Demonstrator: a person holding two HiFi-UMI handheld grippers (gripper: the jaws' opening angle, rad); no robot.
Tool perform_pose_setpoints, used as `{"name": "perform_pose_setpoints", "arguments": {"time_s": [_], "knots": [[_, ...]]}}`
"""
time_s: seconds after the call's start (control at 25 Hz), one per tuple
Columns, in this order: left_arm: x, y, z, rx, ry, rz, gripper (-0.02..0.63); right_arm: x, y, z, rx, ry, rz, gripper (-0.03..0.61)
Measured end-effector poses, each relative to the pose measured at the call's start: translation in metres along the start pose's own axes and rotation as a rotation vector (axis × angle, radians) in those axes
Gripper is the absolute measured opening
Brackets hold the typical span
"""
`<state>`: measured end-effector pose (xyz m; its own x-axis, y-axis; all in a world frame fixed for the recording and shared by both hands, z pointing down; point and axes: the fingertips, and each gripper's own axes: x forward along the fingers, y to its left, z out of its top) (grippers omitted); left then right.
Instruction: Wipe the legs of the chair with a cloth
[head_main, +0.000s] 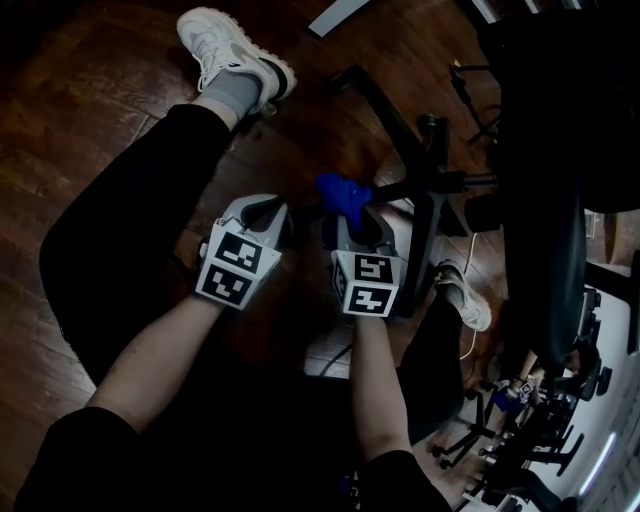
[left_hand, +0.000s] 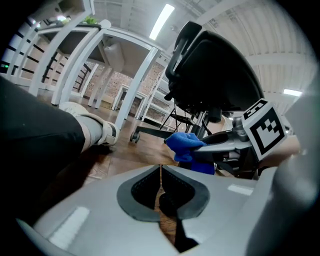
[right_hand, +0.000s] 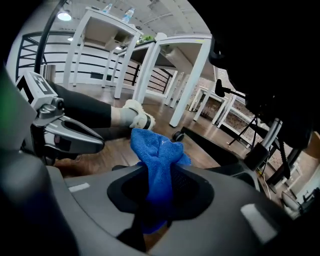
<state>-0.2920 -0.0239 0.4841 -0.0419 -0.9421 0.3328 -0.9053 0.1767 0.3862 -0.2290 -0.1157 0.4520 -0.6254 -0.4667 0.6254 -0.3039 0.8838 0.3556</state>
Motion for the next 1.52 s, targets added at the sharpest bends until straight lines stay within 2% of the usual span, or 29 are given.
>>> {"name": "perform_pose_setpoints", "arguments": {"time_s": [0.36,0.48,0.56,0.72,0.84,0.92,1.0,1.12,1.32,1.52], "knots": [[-0.015,0.007,0.024,-0.020,-0.082,0.027,0.014,0.002,0.056,0.003,-0.025,-0.052,0.076,0.110],[-0.014,-0.004,0.023,0.015,-0.083,0.018,0.014,-0.001,0.066,0.002,-0.070,-0.065,0.104,0.110],[-0.013,-0.010,0.022,0.051,-0.080,0.005,0.014,-0.006,0.058,0.004,-0.052,-0.108,0.081,0.112],[-0.018,-0.028,0.031,0.079,-0.123,-0.057,0.014,-0.027,-0.013,-0.008,0.136,-0.214,-0.091,0.112],[-0.020,-0.038,0.032,0.084,-0.142,-0.089,0.014,-0.031,-0.088,-0.045,0.381,-0.205,-0.205,0.112],[-0.017,-0.039,0.027,0.091,-0.123,-0.089,0.014,-0.023,-0.125,-0.069,0.577,-0.190,-0.235,0.112],[-0.012,-0.037,0.020,0.076,-0.100,-0.081,0.014,-0.012,-0.144,-0.084,0.699,-0.179,-0.231,0.112],[-0.008,-0.035,0.012,0.055,-0.073,-0.076,0.014,0.009,-0.137,-0.086,0.756,-0.167,-0.176,0.112],[-0.008,-0.033,0.004,0.064,-0.039,-0.048,0.014,0.019,-0.092,-0.080,0.811,-0.192,-0.079,0.110],[-0.011,-0.030,0.000,0.051,-0.023,-0.025,0.014,0.014,-0.041,-0.074,0.726,-0.175,0.021,0.110]]}}
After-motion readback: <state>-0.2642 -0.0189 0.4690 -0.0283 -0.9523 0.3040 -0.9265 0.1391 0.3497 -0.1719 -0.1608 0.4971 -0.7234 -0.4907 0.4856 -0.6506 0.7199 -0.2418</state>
